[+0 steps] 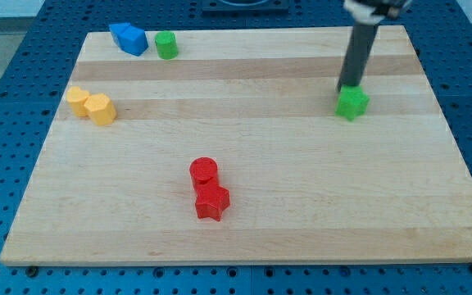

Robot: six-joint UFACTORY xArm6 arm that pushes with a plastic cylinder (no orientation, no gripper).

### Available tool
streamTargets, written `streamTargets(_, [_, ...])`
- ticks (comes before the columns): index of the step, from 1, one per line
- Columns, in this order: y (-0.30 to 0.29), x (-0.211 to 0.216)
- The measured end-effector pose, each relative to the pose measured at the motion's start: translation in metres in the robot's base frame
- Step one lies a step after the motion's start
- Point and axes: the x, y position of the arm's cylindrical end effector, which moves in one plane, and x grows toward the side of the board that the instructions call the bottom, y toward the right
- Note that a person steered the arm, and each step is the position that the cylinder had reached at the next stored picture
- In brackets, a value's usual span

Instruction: Nudge the red star a bit up

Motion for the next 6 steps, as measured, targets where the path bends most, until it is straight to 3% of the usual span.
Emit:
streamTargets(1, [0.025,-0.007])
streamTargets(2, [-0.069,0.014])
streamTargets(3, [-0.212,0.043])
streamTargets(4, [-0.298,0.138])
streamTargets(5, [-0.289,0.218])
streamTargets(6, [-0.222,0.228])
